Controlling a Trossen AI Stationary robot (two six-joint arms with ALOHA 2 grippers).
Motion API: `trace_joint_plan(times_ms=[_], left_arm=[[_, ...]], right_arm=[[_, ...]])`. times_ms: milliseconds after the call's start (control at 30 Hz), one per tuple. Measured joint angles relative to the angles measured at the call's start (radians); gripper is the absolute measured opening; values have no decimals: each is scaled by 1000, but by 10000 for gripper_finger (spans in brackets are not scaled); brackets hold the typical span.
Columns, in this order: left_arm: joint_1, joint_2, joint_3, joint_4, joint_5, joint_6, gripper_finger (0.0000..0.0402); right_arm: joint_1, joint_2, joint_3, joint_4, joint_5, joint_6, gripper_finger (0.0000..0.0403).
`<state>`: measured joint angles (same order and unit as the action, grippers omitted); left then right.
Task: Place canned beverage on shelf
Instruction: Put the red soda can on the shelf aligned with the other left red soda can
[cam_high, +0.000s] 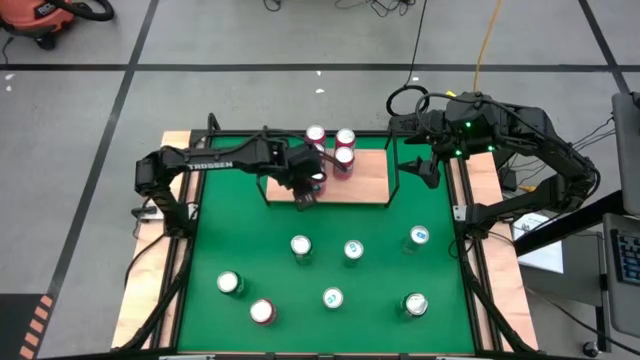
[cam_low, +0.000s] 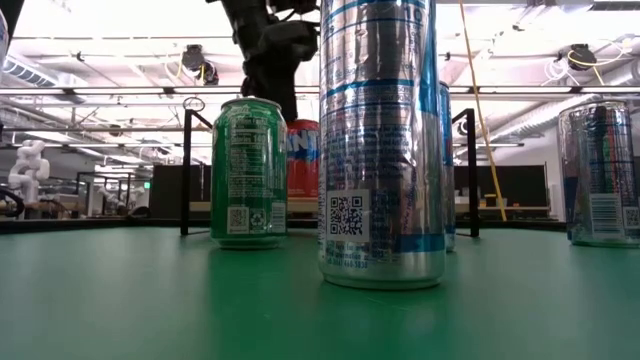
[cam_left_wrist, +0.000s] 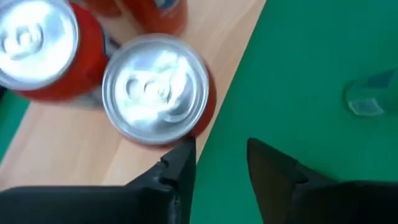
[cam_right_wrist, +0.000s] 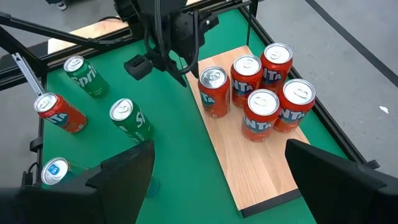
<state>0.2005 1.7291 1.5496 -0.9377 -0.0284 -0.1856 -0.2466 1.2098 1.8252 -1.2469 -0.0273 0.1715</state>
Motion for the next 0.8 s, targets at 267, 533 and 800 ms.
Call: trace_joint_plan(times_ms=[267,533,800], left_arm=[[-38,0,-21,26,7,-47,108],[-80,7,-21,114,-12,-25,107],[-74,11,-21,117,-83,-8,107]], right_arm=[[0,3,0,0,0,0,351],[0,22,1,2,0,-2,351],[0,60,1,9,-1,-4,351]])
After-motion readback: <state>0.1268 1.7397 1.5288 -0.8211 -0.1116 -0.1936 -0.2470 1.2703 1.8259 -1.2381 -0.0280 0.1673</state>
